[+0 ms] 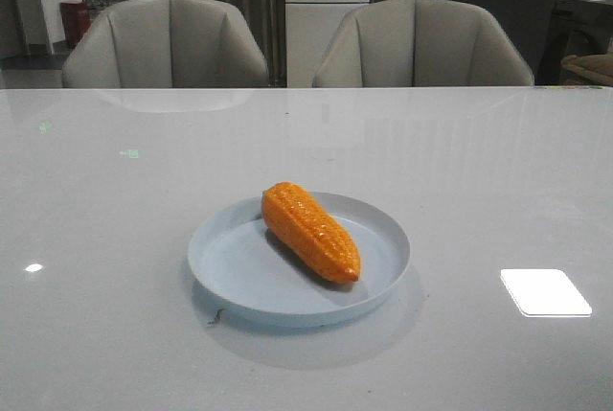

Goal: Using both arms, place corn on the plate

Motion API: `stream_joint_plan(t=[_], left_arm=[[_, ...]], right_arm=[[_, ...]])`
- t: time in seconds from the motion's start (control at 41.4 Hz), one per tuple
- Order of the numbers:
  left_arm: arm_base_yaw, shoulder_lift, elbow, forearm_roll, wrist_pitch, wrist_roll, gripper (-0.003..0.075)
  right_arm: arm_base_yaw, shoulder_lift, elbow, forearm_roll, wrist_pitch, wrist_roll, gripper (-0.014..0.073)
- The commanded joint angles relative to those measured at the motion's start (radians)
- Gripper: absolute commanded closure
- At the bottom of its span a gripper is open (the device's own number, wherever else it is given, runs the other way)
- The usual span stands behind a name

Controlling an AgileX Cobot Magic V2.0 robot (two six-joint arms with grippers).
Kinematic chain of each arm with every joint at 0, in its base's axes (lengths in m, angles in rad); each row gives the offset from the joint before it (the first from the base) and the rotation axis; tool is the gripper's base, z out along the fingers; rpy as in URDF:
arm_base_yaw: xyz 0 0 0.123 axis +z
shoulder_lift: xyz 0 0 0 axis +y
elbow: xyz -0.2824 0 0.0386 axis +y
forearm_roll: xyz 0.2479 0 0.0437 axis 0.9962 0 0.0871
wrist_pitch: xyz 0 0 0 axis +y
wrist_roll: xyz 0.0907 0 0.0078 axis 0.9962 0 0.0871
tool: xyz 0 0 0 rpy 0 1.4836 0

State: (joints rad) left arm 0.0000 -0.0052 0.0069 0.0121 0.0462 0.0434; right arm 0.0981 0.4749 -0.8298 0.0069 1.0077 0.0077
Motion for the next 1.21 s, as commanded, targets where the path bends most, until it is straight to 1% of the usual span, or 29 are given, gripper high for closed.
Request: stream_joint_plan(t=[0.0,0.169,0.29,0.387,0.459,0.556,0.628,0.87,1.064,1.184], left_arm=[[-0.007,-0.015,0.036,-0.001,-0.08,-0.007,0.0631],[-0.007,-0.015,0.036,-0.001,-0.08,-0.007,0.0631],[-0.007,-0.015,0.036,-0.001,-0.08,-0.007,0.0631],[-0.007,-0.015,0.036,-0.001,-0.08,-0.007,0.0631],[-0.007,-0.015,0.036,-0.001,-0.08,-0.007,0.0631],[-0.007,-0.015,0.036,-0.001,-0.08,-0.007,0.0631],[-0.007,-0.015,0.036,-0.001,-0.08,-0.007,0.0631],[-0.007,-0.015,0.036,-0.001,-0.08,-0.007,0.0631],[-0.007,-0.015,0.036,-0.001,-0.08,-0.007,0.0631],[-0.007,-0.015,0.036,-0.001,-0.08,-0.007,0.0631]], right_arm=[[0.0,-0.069,-0.022,-0.063,-0.117,-0.002,0.0538],[0.0,-0.213,0.058,-0.079,-0.27,-0.002,0.0538],[0.0,-0.32,0.173,-0.057,-0.465,-0.001,0.0538],[0.0,-0.388,0.275,-0.029,-0.654,0.0,0.0538],[0.0,-0.419,0.349,-0.007,-0.768,0.0,0.0538],[0.0,-0.45,0.445,0.006,-0.877,0.001,0.0538],[0.0,-0.47,0.513,0.01,-0.92,0.005,0.0538],[-0.001,-0.51,0.7,0.01,-0.956,0.006,0.0538],[-0.001,-0.51,0.834,0.011,-1.114,0.006,0.0538],[-0.001,-0.509,0.837,0.011,-1.053,0.006,0.0538]])
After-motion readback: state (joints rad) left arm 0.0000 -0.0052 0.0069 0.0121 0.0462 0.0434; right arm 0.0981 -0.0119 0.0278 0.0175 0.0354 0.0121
